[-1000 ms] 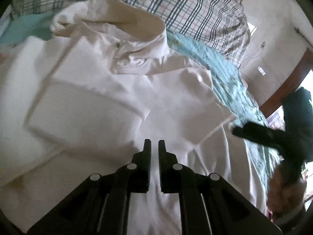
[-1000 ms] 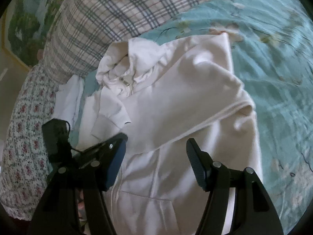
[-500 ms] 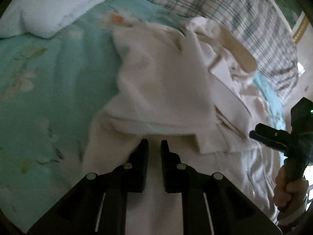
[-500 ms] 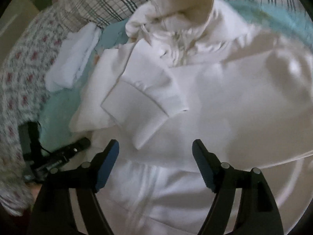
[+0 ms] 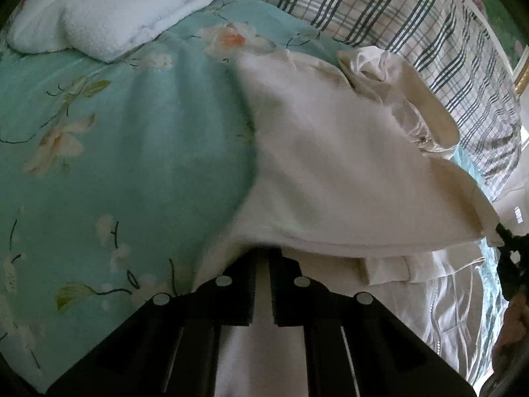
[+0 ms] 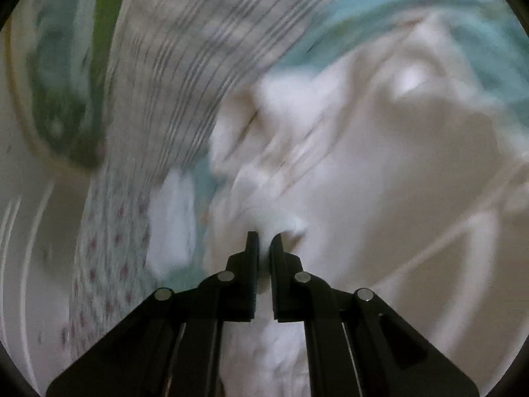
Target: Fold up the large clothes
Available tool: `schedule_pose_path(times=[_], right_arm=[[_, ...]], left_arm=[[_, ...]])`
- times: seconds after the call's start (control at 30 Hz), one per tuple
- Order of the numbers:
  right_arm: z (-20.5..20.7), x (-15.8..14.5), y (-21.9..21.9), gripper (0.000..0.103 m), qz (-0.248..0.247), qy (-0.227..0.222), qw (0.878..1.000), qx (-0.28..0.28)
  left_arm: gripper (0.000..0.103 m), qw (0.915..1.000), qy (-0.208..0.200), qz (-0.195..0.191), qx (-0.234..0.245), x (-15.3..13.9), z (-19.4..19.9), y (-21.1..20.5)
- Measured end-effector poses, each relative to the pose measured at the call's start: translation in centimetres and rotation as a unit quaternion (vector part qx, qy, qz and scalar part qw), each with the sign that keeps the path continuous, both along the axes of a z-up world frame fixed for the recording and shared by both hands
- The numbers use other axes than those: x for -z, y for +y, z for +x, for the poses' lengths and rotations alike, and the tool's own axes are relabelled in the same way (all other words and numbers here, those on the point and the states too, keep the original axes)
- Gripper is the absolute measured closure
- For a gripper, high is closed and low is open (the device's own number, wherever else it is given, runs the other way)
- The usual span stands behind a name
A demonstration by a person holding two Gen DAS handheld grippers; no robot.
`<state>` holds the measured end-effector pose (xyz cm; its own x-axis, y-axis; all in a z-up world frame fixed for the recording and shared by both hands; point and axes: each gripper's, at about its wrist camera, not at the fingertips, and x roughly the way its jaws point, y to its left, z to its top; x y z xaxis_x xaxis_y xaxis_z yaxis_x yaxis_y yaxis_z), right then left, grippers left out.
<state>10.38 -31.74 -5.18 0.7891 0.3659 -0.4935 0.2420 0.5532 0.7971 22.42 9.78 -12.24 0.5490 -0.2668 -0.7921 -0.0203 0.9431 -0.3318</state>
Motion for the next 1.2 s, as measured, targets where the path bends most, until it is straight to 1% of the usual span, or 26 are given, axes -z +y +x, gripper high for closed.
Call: schedule_pose_path(times=[0.03,0.13,0.2,0.23,0.27,0.33,0.37,0.43,0.5,0.53,0.57,0.63,0.67,0.73,0.77,0.83,0.87,0.9,0.93,0.97,1.0,1.03,1.07,1.13,1.17,1.2], right_arm=[[-0.4,0.4,-1.0,0.096,-0.001,0.012,1.0,0.018],[-0.3,2.8,-2.6,0.085,-0.002,0.081,0.996,0.042],[-0.8,3.9,-3.2,0.055,-0.007,0.12,0.991,0.06],[-1.4,4.1,-3.7,0.053,0.005,0.112,0.991,0.066],[-2.3,4.1,-4.2,0.052,0.017,0.095,0.992,0.077],[-3.5,3.4,-4.9,0.052,0.007,0.082,0.991,0.102],[-3.9,2.8,-5.1,0.052,-0.007,0.074,0.992,0.104],[-3.8,2.0,-4.8,0.051,-0.036,0.066,0.994,0.084],[-2.7,0.6,-2.6,0.051,-0.095,0.054,0.994,0.03],[-1.9,0.1,-1.4,0.051,-0.127,0.05,0.991,0.002],[-0.9,-0.4,1.0,0.051,-0.176,0.045,0.983,-0.041],[0.3,-0.7,4.5,0.046,-0.248,0.042,0.963,-0.1],[0.8,-0.6,7.1,0.042,-0.298,0.039,0.944,-0.139],[1.1,0.0,10.5,0.038,-0.367,0.033,0.911,-0.182],[1.2,0.5,12.3,0.035,-0.407,0.03,0.889,-0.209],[1.5,1.4,13.9,0.034,-0.449,0.033,0.862,-0.232],[2.0,2.2,14.6,0.034,-0.473,0.04,0.845,-0.245],[2.1,2.7,14.6,0.034,-0.489,0.046,0.835,-0.247],[2.3,3.0,14.4,0.034,-0.498,0.052,0.831,-0.242],[2.3,3.4,13.4,0.034,-0.501,0.063,0.831,-0.232],[2.5,3.5,12.6,0.049,-0.486,0.066,0.84,-0.231],[3.0,3.5,11.7,0.066,-0.458,0.067,0.856,-0.23],[3.5,3.1,10.2,0.101,-0.41,0.073,0.881,-0.226],[4.1,2.2,7.8,0.099,-0.323,0.068,0.922,-0.201],[3.9,1.8,5.2,0.099,-0.228,0.058,0.956,-0.175],[3.9,1.9,3.1,0.099,-0.167,0.059,0.973,-0.149]], left_arm=[[0.095,1.0,0.0,0.003,0.0,0.0,0.0,-0.1],[0.097,1.0,0.0,0.003,-0.007,-0.1,-0.1,0.3],[0.098,0.9998,0.003,-0.009,-0.016,0.0,0.0,1.1],[0.1,0.9996,0.005,-0.017,-0.021,0.1,0.0,1.5],[0.101,0.999,0.008,-0.035,-0.025,0.2,0.1,2.3],[0.102,0.9974,0.013,-0.065,-0.029,0.5,0.4,3.2],[0.102,0.9955,0.016,-0.088,-0.033,0.7,0.4,3.9],[0.102,0.9931,0.017,-0.11,-0.039,1.0,0.4,4.5],[0.102,0.9925,0.014,-0.114,-0.04,1.1,0.3,4.7],[0.102,0.9927,0.013,-0.113,-0.039,1.1,0.2,4.7],[0.102,0.993,0.012,-0.111,-0.038,1.1,0.2,4.7],[0.102,0.9932,0.012,-0.11,-0.036,1.0,0.1,4.7],[0.102,0.9931,0.013,-0.111,-0.035,1.0,0.2,4.8],[0.102,0.993,0.012,-0.113,-0.033,1.1,0.0,5.2],[0.102,0.9933,0.012,-0.11,-0.033,1.2,0.1,5.3],[0.102,0.9933,0.012,-0.11,-0.034,1.3,0.0,5.6],[0.102,0.9928,0.011,-0.114,-0.033,1.4,-0.1,5.7],[0.102,0.993,0.011,-0.113,-0.031,1.4,-0.1,5.7],[0.102,0.9939,0.01,-0.107,-0.028,1.3,-0.1,5.5],[0.102,0.9944,0.009,-0.102,-0.027,1.3,-0.1,5.4],[0.102,0.9949,0.009,-0.098,-0.026,1.2,-0.1,5.3],[0.102,0.9951,0.008,-0.095,-0.025,1.2,-0.1,5.3],[0.102,0.9951,0.009,-0.096,-0.024,1.2,-0.1,5.3],[0.102,0.9946,0.009,-0.101,-0.024,1.3,-0.1,5.5],[0.102,0.9944,0.009,-0.102,-0.024,1.3,-0.1,5.5],[0.102,0.9944,0.01,-0.102,-0.024,1.3,0.0,5.4]])
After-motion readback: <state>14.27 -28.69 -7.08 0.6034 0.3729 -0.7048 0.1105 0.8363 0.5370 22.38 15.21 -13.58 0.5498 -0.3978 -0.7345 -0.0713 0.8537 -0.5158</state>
